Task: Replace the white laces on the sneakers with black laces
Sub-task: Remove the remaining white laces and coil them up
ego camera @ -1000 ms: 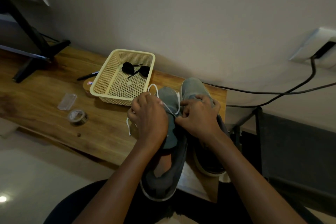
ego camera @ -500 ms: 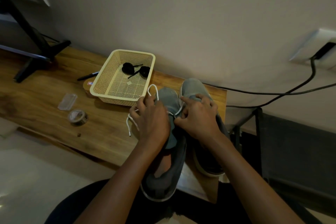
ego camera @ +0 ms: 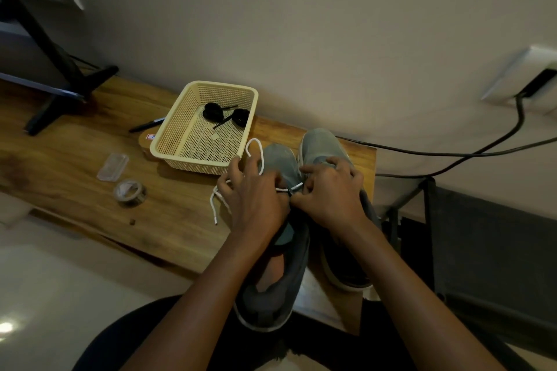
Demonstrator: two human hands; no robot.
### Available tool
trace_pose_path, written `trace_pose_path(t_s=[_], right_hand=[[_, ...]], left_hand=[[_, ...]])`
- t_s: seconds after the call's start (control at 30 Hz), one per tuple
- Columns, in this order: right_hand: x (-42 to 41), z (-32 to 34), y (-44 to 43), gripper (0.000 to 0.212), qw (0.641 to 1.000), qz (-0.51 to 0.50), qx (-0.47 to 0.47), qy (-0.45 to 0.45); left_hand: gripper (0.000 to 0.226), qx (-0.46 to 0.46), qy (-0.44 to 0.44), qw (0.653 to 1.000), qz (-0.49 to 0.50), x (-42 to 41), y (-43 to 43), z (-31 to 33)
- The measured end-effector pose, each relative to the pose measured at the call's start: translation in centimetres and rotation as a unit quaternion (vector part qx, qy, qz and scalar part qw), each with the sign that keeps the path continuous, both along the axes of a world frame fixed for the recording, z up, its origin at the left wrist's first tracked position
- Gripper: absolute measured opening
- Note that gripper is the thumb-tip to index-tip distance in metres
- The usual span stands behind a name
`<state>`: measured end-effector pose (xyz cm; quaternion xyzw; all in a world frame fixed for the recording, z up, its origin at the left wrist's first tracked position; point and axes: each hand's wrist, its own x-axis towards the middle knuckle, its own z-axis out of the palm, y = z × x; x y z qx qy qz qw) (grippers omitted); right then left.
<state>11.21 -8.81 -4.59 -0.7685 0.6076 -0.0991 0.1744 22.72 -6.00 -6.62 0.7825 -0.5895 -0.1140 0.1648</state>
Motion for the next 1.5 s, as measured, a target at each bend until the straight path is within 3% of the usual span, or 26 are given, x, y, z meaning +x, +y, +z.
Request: trace_pose_path(t_s=[0.2,0.63,0.93,1.03,1.2,1.3,1.37,1.43,1.5], right_hand=[[0.0,0.1,0.0,0.014,1.0,-0.006,-0.006,0.015],[-0.1,0.3,-0.2,0.022,0.999,-0.028,-0.004,0.021],[0.5,1.0,-0.5,0.021,0.997,-0.053,0.022,0.059],[0.4,1.2,-0.5,0.021,0.995,-0.053,0.026,0.079],[0.6,1.4,-0.6,0.025,0.994,-0.055,0.038,0.091],[1.2,1.8,-0.5,0.027,0.997,-0.045,0.031,0.059],[1.8,1.7,-0.3,0.013,1.0,-0.02,0.003,0.023],[2.5,1.3,-0.3,0.027,0.998,0.028,-0.029,0.04],[3.1,0.7,-0.5,0.039,0.991,0.08,-0.055,0.089]], left_hand=[[0.022,0.0,-0.031,0.999,0.021,-0.1,-0.4,-0.6],[0.031,-0.034,0.017,0.999,0.037,-0.1,-0.7,-1.0],[0.015,-0.101,0.149,0.98,0.084,-0.3,-0.9,-1.6],[0.014,-0.068,0.185,0.974,0.111,0.6,-0.9,-0.1],[0.008,-0.112,0.306,0.94,0.096,3.8,-1.6,1.5],[0.01,-0.163,0.314,0.933,0.063,4.3,-1.1,1.8],[0.016,-0.173,0.29,0.938,0.076,4.9,-1.2,1.9],[0.014,-0.175,0.295,0.934,0.098,5.6,-1.2,2.1],[0.005,-0.189,0.352,0.908,0.123,5.7,-1.2,3.0]])
